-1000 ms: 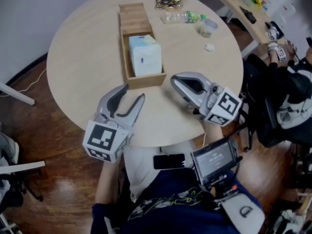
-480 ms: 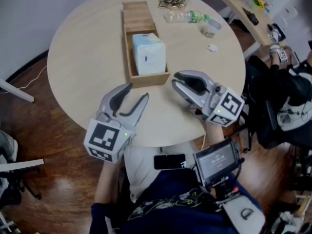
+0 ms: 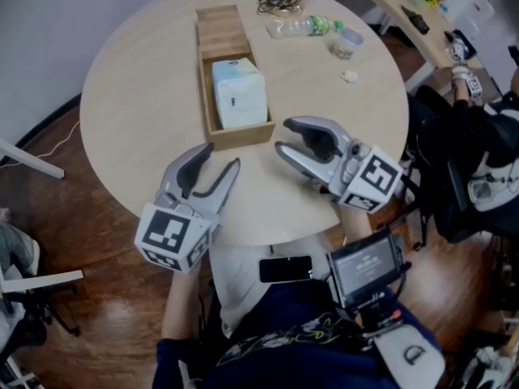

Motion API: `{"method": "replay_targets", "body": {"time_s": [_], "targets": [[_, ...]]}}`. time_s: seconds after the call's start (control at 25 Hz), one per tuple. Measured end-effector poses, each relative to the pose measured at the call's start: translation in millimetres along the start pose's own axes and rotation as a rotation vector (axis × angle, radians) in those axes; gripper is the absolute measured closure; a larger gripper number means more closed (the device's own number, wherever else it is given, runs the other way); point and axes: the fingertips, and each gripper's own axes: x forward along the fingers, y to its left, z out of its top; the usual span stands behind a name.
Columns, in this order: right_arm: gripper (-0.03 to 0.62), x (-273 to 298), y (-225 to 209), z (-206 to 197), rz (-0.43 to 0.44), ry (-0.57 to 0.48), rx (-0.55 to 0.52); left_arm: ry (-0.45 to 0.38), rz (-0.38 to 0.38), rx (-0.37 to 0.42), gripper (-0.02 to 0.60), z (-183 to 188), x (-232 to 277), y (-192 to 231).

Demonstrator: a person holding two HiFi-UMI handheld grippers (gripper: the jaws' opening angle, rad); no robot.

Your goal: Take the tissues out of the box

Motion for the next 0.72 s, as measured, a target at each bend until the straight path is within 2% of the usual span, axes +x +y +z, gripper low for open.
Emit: {"method": "replay_targets", "body": {"time_s": [0.12, 0.24, 0.4, 0.52, 0.64, 0.72], "targets": [[0.448, 1, -7, 0, -0.042, -0.007, -0.011, 0.004, 0.004, -0.001, 0.379, -1, -2, 3], [0.445, 2, -7, -2, -0.04, -0.001, -0.013, 0.002, 0.01, -0.009, 0.38, -2, -3, 3], [0.348, 8, -8, -16, -0.029, 0.073, 0.005, 0.005, 0.006, -0.003, 0.38, -4, 0, 1], [0.332, 14, -9, -17, -0.029, 0.077, 0.007, 0.006, 0.005, -0.001, 0.379, -5, 1, 1], [0.302, 19, -18, -6, -0.098, 0.015, -0.027, 0.008, 0.003, -0.002, 0.38, -5, 0, 1], [0.26, 27, -26, -9, -0.147, 0.046, -0.062, 0.008, 0.003, -0.004, 0.38, -5, 0, 1]]}}
